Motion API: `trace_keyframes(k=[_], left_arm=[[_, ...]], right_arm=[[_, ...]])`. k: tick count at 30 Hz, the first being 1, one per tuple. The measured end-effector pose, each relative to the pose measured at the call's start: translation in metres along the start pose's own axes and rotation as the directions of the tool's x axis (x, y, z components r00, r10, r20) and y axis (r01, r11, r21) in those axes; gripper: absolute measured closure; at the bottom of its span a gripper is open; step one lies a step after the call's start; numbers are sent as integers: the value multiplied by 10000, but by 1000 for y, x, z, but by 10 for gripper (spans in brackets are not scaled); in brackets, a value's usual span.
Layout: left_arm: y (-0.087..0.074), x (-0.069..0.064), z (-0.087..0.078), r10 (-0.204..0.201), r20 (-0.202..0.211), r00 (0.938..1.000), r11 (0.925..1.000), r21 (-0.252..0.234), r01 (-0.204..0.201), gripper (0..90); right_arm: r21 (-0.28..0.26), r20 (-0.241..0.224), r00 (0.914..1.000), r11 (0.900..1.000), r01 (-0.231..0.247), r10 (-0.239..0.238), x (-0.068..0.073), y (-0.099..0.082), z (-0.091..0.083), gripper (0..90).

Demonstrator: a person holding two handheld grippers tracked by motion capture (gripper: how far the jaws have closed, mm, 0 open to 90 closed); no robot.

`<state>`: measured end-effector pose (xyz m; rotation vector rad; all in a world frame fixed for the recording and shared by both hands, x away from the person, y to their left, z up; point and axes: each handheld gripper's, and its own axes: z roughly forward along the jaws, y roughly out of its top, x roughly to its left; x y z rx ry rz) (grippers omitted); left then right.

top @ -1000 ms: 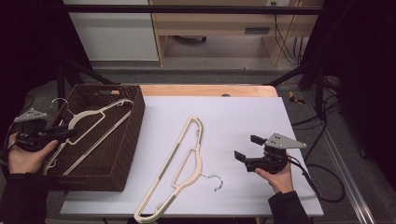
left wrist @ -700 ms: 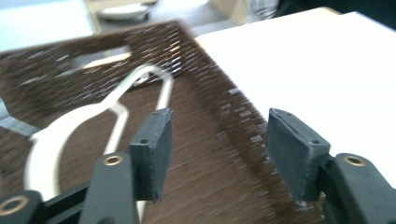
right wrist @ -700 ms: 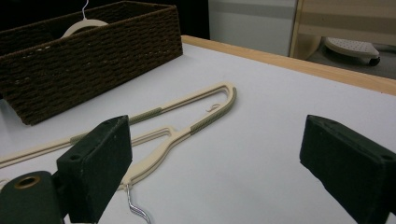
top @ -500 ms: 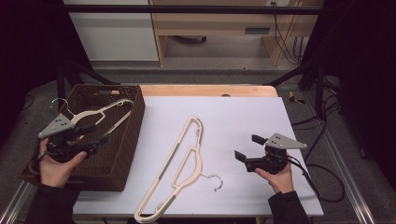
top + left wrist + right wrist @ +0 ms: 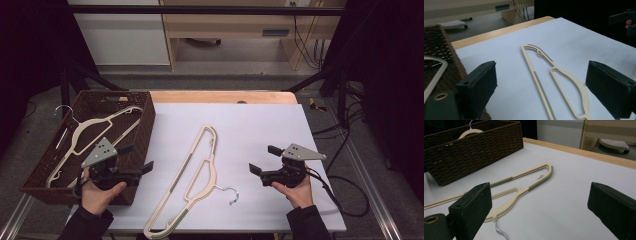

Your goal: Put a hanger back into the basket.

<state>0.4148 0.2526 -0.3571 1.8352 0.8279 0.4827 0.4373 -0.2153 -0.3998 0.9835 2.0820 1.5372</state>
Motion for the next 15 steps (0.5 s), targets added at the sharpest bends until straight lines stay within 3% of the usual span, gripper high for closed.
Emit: trace_keyframes(k=[10,15], left_arm=[[-12,-25,23,267,638,9976,9980,553,-303,93],[-21,-38,37,451,872,9952,9948,873,-527,95]], right_arm=[[291,-241,9997,9995,89,-82,13,1,13,77],[896,-613,9976,9952,387,-332,26,-3,30,86]])
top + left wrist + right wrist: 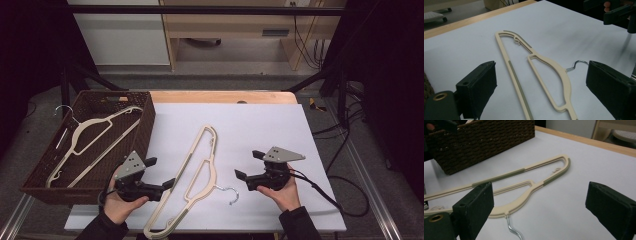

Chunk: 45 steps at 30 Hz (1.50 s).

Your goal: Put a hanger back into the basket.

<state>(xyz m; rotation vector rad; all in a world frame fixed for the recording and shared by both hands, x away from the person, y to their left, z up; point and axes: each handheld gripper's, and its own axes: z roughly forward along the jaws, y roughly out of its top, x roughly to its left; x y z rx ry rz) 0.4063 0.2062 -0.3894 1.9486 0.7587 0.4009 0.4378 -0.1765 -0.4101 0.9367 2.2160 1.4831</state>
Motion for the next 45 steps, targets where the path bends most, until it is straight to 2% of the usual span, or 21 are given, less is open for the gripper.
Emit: trace_keyframes(k=[2,7,9,14,21,27,28,30,31,33,34,36,38,41,42,45], left_arm=[[-3,-3,5,105,81,9999,9998,194,-106,95],[-8,-5,16,82,208,9997,9986,526,-93,97],[-10,-6,19,129,254,9996,9976,670,-146,99],[-14,-8,27,129,336,9994,9953,958,-161,104],[-16,-9,31,166,385,9991,9943,1047,-205,102],[-18,-9,32,212,473,9987,9940,1066,-262,93],[-18,-9,33,176,504,9986,9939,1078,-229,90],[-18,-9,33,161,519,9985,9938,1090,-217,78],[-19,-9,34,207,528,9984,9931,1140,-266,78],[-19,-9,34,208,534,9984,9929,1159,-269,75],[-19,-9,34,207,516,9985,9927,1174,-266,73],[-19,-9,34,201,504,9985,9928,1166,-258,72],[-19,-8,34,179,513,9985,9928,1175,-238,73],[-19,-9,35,179,528,9984,9926,1190,-241,74],[-19,-9,35,178,538,9984,9925,1198,-242,75],[-20,-10,35,189,544,9983,9922,1221,-255,78]], right_arm=[[128,-70,10000,9999,59,-58,3,-1,5,91],[439,-186,9997,9989,158,-150,9,-3,15,121],[892,-254,9984,9947,518,-497,14,-6,25,162],[1515,-717,9951,9854,780,-677,20,-12,40,258],[2346,-964,9937,9688,792,-579,21,-24,59,402],[2690,-1229,9910,9594,851,-534,22,-32,69,495],[2866,-1355,9896,9543,852,-477,22,-34,72,541],[2909,-1423,9886,9525,900,-499,22,-36,73,559],[3088,-1487,9876,9464,947,-503,22,-38,76,602],[3176,-1493,9878,9438,909,-449,23,-39,77,621],[3302,-1616,9861,9396,904,-381,23,-40,78,662],[3410,-1572,9871,9362,847,-320,24,-41,79,695],[3375,-1648,9852,9358,1017,-476,24,-41,80,737],[3562,-1736,9838,9286,1040,-436,25,-42,81,793],[3562,-1784,9823,9269,1181,-566,26,-42,81,812],[3557,-1792,9822,9271,1180,-563,27,-42,81,840]])
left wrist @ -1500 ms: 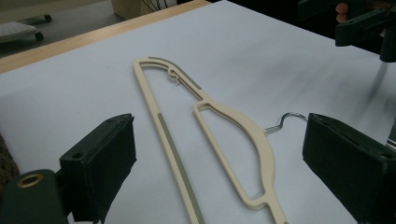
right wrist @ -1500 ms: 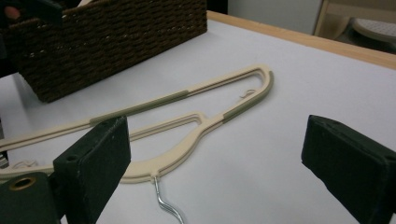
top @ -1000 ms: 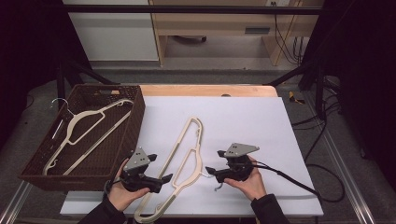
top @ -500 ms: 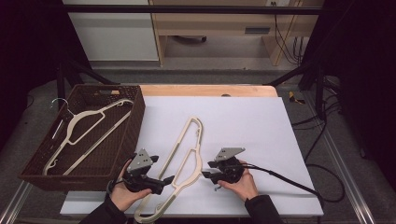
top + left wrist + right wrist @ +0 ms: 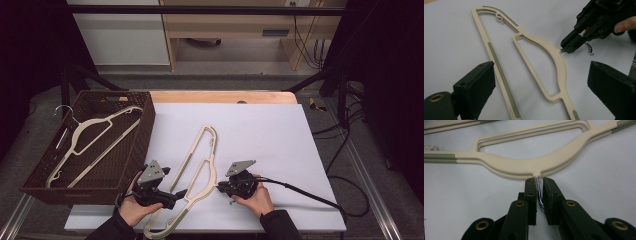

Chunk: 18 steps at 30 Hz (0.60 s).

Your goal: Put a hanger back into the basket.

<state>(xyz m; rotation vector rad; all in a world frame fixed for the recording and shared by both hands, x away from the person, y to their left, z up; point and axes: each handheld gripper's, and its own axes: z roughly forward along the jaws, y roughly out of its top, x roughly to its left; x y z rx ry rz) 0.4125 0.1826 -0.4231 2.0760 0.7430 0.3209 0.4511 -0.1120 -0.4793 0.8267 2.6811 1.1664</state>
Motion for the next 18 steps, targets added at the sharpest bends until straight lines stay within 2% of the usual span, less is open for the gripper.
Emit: trace_keyframes(k=[2,5,13,15,17,18], left_arm=[[0,0,1,24,24,10000,10000,51,-24,81],[0,-1,2,33,57,10000,10000,75,-34,85],[1,-5,6,147,295,9995,9997,192,-153,125],[3,-8,10,201,470,9987,9992,332,-217,145],[3,-10,12,239,520,9984,9989,390,-260,161],[4,-13,16,356,627,9974,9976,568,-392,173]], right_arm=[[-35,-10,9997,9997,252,-252,-1,0,1,873],[15,-83,9994,9994,336,-335,-2,0,0,881],[-178,-228,9994,9995,244,-248,-2,4,-6,887],[-335,-301,9995,9994,125,-135,-3,7,-11,888],[-385,-339,9991,9989,256,-269,-4,8,-12,888],[-452,-343,9993,9989,104,-120,-3,9,-14,888]])
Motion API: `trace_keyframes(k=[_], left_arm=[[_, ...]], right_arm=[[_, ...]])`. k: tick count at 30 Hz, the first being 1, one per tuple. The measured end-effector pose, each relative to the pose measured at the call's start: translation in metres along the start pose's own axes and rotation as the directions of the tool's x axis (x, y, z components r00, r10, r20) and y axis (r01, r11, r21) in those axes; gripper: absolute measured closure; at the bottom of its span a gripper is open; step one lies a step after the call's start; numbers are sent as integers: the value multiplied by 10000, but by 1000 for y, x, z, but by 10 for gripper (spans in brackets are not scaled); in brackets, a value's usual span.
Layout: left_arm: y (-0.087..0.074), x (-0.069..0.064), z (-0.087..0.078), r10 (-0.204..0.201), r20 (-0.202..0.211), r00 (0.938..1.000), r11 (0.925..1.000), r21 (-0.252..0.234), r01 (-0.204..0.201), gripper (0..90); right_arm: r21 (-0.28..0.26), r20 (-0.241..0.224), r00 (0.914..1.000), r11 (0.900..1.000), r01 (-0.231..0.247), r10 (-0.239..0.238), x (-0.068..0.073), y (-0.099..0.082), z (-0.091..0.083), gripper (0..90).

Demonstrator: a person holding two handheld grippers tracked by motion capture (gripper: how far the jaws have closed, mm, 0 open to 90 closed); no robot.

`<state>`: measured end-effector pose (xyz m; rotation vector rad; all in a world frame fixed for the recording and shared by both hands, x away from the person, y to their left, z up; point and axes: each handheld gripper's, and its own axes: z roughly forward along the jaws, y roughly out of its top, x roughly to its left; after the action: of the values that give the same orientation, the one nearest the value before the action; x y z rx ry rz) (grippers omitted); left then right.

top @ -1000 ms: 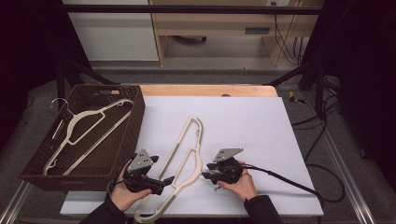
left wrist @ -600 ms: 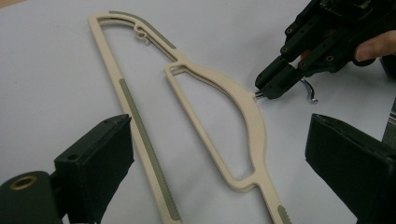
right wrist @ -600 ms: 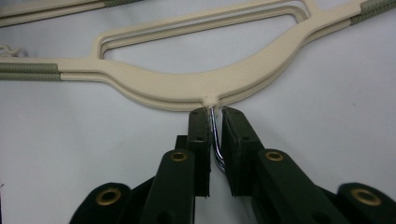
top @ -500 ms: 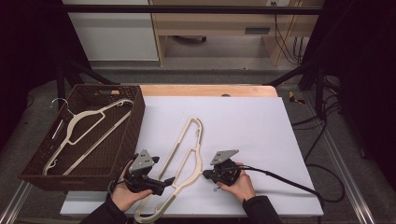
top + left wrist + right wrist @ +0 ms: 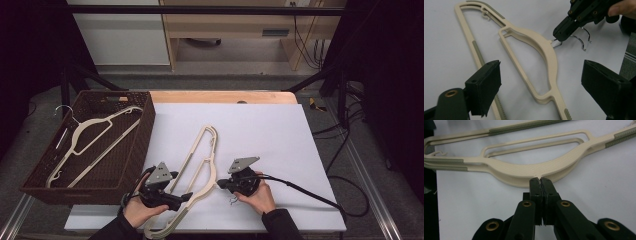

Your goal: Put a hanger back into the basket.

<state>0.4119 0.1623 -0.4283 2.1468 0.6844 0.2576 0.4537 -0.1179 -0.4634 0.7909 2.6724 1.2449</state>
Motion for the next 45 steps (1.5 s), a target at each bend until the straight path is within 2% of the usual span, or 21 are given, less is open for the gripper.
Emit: trace_keyframes(k=[6,12,13,14,15,16,17,18,19,22,23,26,29,31,33,34,38,39,40,43,45], left_arm=[[6,-7,14,294,257,9992,9979,569,-309,246],[14,-9,24,510,426,9978,9929,1053,-552,334],[15,-9,27,521,439,9977,9917,1155,-568,345],[16,-10,30,553,462,9974,9898,1289,-609,345],[18,-11,38,704,479,9964,9845,1578,-771,370],[18,-11,38,704,479,9964,9845,1578,-771,375],[20,-13,45,852,525,9950,9792,1803,-934,391],[20,-13,45,852,525,9950,9792,1803,-934,400],[21,-15,51,933,546,9941,9760,1922,-1021,412],[21,-15,56,979,582,9935,9719,2093,-1080,457],[21,-14,59,1021,533,9933,9654,2356,-1119,473],[20,-13,60,1007,485,9937,9610,2538,-1098,533],[20,-13,61,907,528,9945,9616,2551,-1012,607],[19,-12,62,776,545,9955,9577,2736,-896,656],[18,-13,63,544,738,9958,9607,2682,-724,711],[19,-13,63,576,718,9957,9598,2706,-751,736],[18,-14,62,663,694,9954,9575,2763,-830,742],[18,-14,61,597,648,9961,9603,2688,-751,742],[19,-14,60,757,645,9950,9570,2754,-907,743],[19,-14,58,620,610,9962,9624,2610,-759,745],[19,-13,57,585,628,9963,9628,2601,-729,746]], right_arm=[[87,167,9998,9999,103,-104,4,6,-4,888],[70,59,9997,9997,238,-239,8,10,-7,889],[30,94,9998,9999,146,-146,9,11,-8,889],[30,94,9998,9999,146,-146,9,11,-8,889],[-15,-9,9999,9999,139,-139,8,12,-10,889],[-105,9,9999,9999,122,-122,9,12,-10,889],[-110,-22,10000,9999,94,-94,9,13,-10,889],[-95,-27,10000,9999,77,-78,9,13,-11,889],[-100,-97,9999,9999,134,-135,9,13,-11,888],[-93,-32,10000,9999,72,-73,9,13,-11,889],[-154,-51,9999,9998,116,-117,9,13,-12,889],[-130,-66,9998,9998,165,-166,9,14,-14,889],[-207,-19,9999,9997,161,-161,9,14,-14,889],[-204,-4,9998,9996,215,-215,9,14,-14,889],[-173,26,9998,9997,196,-195,10,14,-14,888],[-167,28,9998,9997,199,-199,10,14,-14,888],[-148,-20,9995,9994,325,-325,10,14,-13,886],[-161,-36,9994,9993,334,-335,10,14,-13,884],[-243,-34,9996,9993,290,-291,10,14,-13,882],[-427,-24,9995,9986,321,-323,10,14,-15,820],[-505,-8,9995,9982,314,-315,11,15,-17,791]])
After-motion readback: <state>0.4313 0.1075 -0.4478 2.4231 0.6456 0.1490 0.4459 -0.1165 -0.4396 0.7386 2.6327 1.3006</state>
